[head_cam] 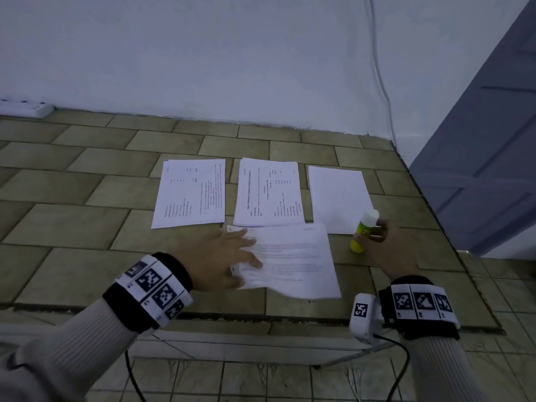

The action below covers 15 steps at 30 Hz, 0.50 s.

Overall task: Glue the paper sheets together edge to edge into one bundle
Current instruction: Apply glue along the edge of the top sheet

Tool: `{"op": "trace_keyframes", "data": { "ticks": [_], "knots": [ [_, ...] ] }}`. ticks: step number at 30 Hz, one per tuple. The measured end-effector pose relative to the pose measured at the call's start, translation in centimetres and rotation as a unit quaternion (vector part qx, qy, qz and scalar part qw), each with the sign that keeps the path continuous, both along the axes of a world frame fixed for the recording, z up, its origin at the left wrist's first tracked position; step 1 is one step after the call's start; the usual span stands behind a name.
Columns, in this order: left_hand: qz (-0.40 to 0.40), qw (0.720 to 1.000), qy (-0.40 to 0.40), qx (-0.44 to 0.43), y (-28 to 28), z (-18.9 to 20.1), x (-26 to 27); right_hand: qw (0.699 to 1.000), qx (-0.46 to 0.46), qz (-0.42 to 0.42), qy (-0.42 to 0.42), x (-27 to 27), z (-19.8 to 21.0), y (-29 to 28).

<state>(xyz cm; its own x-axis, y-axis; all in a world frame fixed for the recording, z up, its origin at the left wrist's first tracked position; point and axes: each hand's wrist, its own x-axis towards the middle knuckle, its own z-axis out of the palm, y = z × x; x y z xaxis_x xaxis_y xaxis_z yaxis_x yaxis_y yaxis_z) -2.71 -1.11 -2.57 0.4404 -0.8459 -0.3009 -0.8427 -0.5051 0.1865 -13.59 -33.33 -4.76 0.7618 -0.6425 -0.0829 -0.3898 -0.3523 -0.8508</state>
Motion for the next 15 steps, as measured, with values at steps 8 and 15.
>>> {"op": "trace_keyframes", "data": {
  "ticks": [8, 15],
  "knots": [
    [-0.014, 0.999, -0.008, 0.034, 0.7, -1.8, -1.3, 0.993, -0.013, 0.104, -0.046, 0.6, 1.4, 2.6],
    [0.151, 0.988, -0.030, -0.024, 0.6, -2.5, -2.5, 0.982, 0.017, 0.171, -0.082, 1.4, 1.5, 5.4]
  ]
}}
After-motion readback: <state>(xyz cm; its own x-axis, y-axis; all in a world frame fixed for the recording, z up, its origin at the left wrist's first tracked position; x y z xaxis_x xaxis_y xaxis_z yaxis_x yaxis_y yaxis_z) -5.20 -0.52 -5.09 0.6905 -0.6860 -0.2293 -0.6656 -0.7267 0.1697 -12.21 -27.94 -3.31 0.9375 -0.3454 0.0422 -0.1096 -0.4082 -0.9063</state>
